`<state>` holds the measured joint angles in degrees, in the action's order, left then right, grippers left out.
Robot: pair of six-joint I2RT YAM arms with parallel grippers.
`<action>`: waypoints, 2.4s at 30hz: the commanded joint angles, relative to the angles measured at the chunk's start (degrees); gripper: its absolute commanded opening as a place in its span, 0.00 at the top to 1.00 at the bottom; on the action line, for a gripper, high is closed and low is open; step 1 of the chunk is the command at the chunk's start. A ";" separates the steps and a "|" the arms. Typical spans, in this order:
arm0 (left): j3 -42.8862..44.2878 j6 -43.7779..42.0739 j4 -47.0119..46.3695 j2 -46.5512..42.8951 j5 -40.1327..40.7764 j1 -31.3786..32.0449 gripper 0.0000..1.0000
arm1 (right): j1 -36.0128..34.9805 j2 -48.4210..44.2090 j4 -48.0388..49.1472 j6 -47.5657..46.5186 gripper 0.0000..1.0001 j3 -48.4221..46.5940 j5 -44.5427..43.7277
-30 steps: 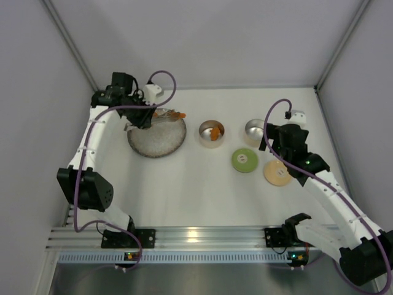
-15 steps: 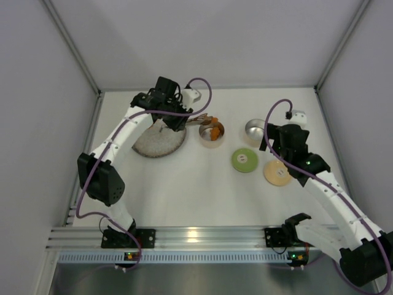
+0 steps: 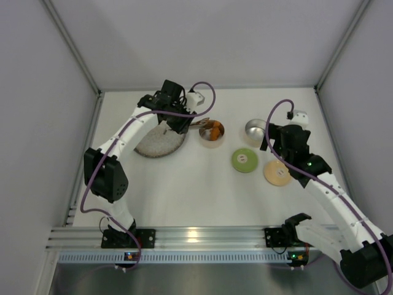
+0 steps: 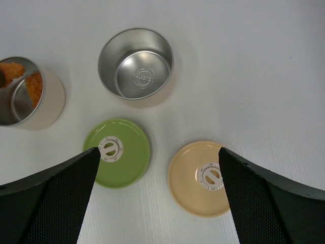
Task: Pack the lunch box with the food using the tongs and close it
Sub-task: Place the fake food in the packing box, then pick up the fake food from the plate.
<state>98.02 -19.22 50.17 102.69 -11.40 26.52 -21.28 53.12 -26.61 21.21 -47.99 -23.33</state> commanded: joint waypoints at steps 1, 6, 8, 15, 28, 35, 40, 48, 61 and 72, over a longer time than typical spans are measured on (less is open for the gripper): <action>0.24 -0.02 -1.66 -1.88 -1.52 0.02 0.62 | -1.13 -0.48 0.15 0.50 0.01 -0.62 -1.63; 0.42 -0.64 -1.13 -2.41 -1.43 0.02 0.56 | -1.05 0.31 0.42 0.41 0.01 -1.06 -1.28; 0.42 -0.81 -1.04 -2.41 -1.00 0.02 0.55 | -1.13 0.31 0.42 0.15 0.01 -1.14 -1.28; 1.29 -0.38 -0.60 -2.67 -1.08 0.02 0.51 | -1.05 0.31 0.24 0.23 0.01 -0.97 -1.36; 11.49 6.30 0.63 -2.68 5.33 -8.84 0.52 | -1.05 0.05 0.51 0.23 0.01 -0.53 -1.28; 6.95 5.87 0.99 -2.85 6.82 -25.35 0.49 | -1.05 0.93 1.47 0.06 0.01 -0.70 -0.75; 1.83 1.74 -2.44 -3.29 10.78 -29.77 0.44 | -1.05 1.90 2.18 -0.21 0.01 -1.23 0.22; -2.21 0.51 -4.55 -2.23 8.34 -29.95 0.43 | -1.05 1.37 1.56 0.06 0.01 -0.71 -0.13; -5.47 -4.68 -3.94 -2.77 0.23 -29.86 0.43 | -1.05 1.28 0.86 0.85 0.01 -0.53 0.04; -5.73 -5.21 -6.22 1.81 2.35 -29.69 0.45 | -1.05 0.49 -0.02 1.29 0.01 -0.53 -0.31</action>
<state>92.47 -23.40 46.61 104.27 -9.26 -3.29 -21.28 55.18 -26.59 21.34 -47.99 -22.92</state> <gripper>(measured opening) 0.558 0.993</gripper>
